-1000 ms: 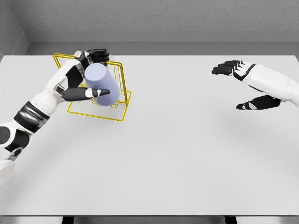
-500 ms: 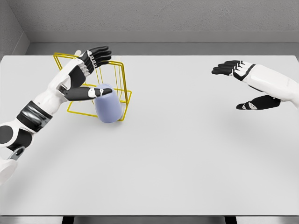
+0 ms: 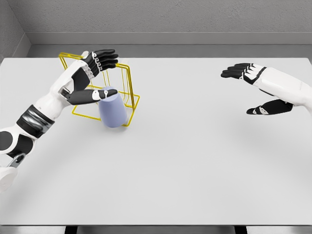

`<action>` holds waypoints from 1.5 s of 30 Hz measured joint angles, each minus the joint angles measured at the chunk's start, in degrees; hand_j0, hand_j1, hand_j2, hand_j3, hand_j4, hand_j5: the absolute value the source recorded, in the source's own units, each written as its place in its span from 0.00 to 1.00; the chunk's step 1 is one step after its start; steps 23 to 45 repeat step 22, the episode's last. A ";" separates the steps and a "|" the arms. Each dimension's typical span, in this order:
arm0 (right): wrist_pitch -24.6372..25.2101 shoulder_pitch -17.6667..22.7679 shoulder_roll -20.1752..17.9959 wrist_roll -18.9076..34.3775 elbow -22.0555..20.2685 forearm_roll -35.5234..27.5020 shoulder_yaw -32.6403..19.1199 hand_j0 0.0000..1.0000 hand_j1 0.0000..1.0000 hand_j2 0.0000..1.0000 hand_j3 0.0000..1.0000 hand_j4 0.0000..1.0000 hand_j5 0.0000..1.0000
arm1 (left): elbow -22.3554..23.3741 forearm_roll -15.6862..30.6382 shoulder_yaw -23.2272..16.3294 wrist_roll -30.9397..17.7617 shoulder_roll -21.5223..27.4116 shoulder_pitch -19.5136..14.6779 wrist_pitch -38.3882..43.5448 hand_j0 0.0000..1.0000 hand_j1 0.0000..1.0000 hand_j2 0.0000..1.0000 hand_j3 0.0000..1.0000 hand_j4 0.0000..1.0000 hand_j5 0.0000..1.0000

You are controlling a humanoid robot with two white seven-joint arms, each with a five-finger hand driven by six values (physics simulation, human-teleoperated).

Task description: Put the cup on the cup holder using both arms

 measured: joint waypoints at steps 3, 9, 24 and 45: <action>0.00 0.00 0.00 0.00 0.00 0.00 0.00 1.00 1.00 1.00 1.00 1.00 1.00 | -0.06 0.02 0.07 -0.01 0.12 0.00 -0.01 0.97 0.97 0.97 0.97 0.97 0.97; 0.00 0.00 0.00 0.00 0.00 0.00 0.00 1.00 1.00 1.00 1.00 1.00 1.00 | -2.16 0.16 0.58 -0.01 2.35 0.44 -0.33 1.00 1.00 1.00 1.00 1.00 1.00; 0.00 0.00 0.00 0.00 0.00 0.00 0.00 1.00 1.00 1.00 1.00 1.00 1.00 | -3.78 0.47 10.15 -0.04 9.22 10.54 -5.70 1.00 1.00 1.00 1.00 1.00 1.00; 0.00 0.00 0.00 0.00 0.00 0.00 0.00 1.00 1.00 1.00 1.00 1.00 1.00 | -3.78 0.47 10.15 -0.04 9.22 10.54 -5.70 1.00 1.00 1.00 1.00 1.00 1.00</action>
